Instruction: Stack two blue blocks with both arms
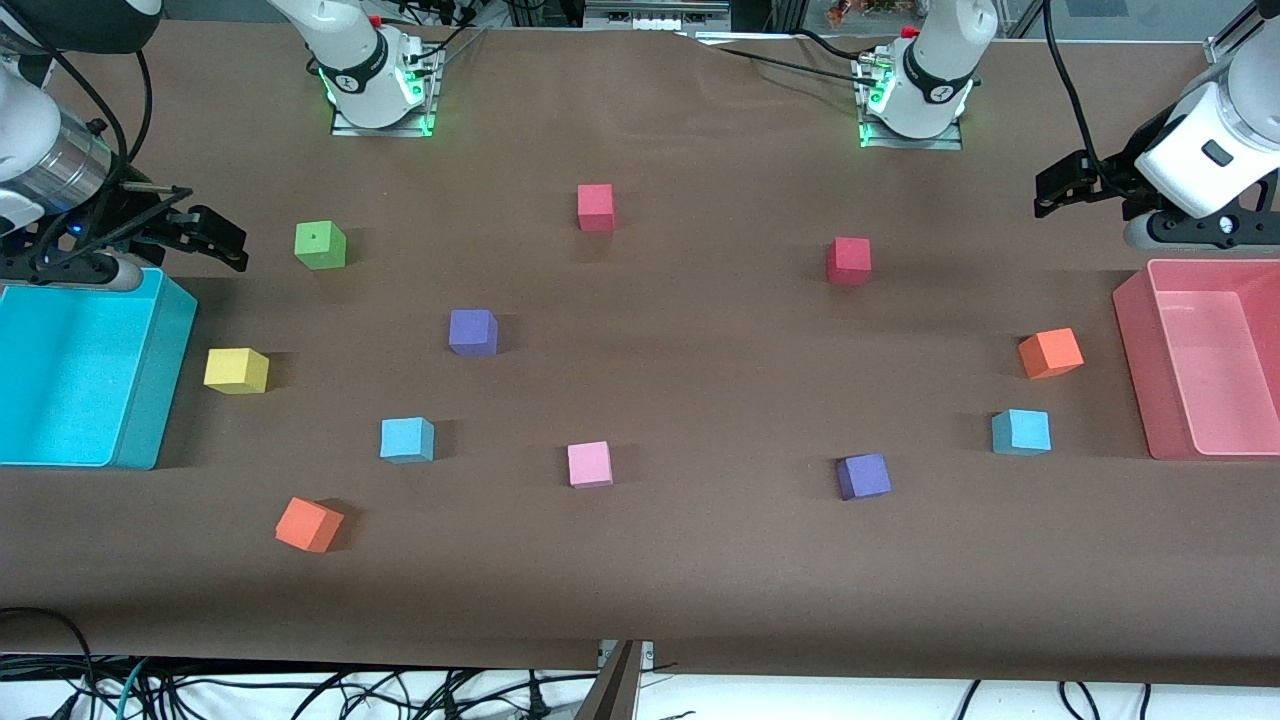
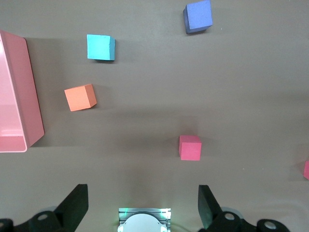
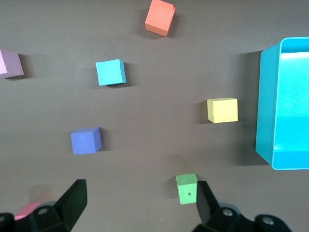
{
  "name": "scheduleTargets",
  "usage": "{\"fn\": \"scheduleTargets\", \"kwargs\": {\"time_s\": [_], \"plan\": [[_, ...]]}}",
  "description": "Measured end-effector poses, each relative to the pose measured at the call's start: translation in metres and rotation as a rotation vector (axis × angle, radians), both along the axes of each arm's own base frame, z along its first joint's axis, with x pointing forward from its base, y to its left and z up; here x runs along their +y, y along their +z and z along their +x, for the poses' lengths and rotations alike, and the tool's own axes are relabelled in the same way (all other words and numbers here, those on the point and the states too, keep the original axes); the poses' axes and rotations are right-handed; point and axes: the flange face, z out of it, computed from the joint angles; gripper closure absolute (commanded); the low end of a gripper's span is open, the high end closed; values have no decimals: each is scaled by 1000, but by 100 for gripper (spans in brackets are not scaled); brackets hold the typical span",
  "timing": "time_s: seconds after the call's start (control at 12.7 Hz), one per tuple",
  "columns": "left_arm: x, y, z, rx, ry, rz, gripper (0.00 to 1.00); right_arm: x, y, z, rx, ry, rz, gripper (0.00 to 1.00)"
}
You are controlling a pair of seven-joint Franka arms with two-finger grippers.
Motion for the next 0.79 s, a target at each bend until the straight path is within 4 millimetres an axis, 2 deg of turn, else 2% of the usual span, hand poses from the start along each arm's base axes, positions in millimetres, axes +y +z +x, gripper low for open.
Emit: {"fn": "scheduleTargets", "kwargs": {"time_s": [0.79], "plan": [[4, -1, 6, -26, -33, -9, 0, 0, 0, 0, 0, 1, 0, 0]]}}
